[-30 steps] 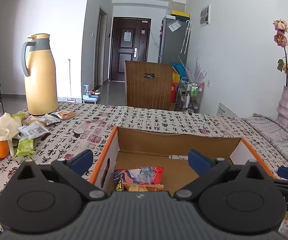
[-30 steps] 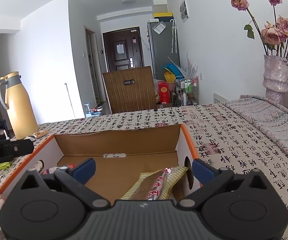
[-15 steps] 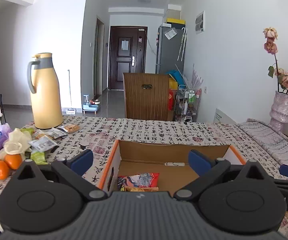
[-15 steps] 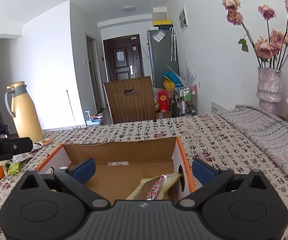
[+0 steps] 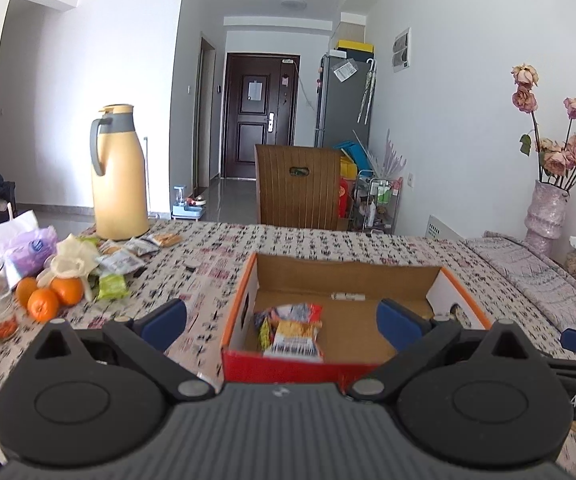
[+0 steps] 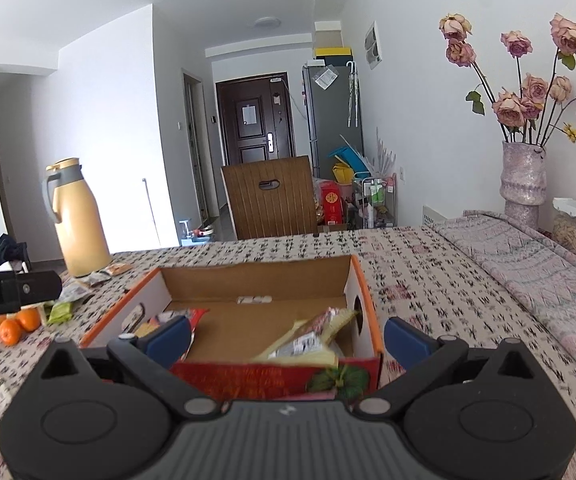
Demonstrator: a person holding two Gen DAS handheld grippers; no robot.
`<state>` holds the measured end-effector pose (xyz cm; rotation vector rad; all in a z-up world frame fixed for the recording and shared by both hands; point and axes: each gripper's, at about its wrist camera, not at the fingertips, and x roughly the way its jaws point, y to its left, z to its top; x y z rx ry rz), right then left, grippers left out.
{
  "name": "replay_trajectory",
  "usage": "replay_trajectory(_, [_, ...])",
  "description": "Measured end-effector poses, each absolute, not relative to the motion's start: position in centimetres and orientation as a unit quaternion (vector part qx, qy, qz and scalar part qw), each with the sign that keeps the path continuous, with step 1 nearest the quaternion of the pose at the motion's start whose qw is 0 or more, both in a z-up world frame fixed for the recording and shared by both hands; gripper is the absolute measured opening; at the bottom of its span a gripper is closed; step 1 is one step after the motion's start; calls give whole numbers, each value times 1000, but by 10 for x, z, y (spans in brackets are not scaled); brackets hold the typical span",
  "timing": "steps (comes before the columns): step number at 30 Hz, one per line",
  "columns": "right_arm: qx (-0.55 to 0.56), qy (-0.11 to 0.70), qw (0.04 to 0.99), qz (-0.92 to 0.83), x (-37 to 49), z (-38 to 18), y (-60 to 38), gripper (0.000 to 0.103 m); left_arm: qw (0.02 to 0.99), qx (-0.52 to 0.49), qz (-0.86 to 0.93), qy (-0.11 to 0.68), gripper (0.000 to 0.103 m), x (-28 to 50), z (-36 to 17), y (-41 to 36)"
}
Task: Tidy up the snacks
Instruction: 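Withdraw both tools upward from the box toward the snack pile, then grasp the oat cookie packet with the right gripper while the left gripper grasps another cookie packet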
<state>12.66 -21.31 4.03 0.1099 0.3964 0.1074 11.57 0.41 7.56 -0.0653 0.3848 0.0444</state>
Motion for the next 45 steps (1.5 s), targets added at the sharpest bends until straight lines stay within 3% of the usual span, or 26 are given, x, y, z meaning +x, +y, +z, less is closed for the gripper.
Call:
replay_trajectory(20, [16, 265, 960, 84, 22, -17, -186, 103, 966, -33, 27, 255, 103, 23, 13, 20])
replay_trajectory(33, [-6, 314, 942, 115, 11, -47, -148, 99, 959, -20, 28, 280, 103, 4, -14, 30])
replay_trajectory(42, [-10, 325, 941, 95, 26, -61, -138, 80, 957, -24, 23, 287, 103, 2, -21, 34])
replay_trajectory(45, [-15, 317, 943, 100, 24, -60, -137, 53, 957, -23, 21, 289, 103, 1, -23, 34])
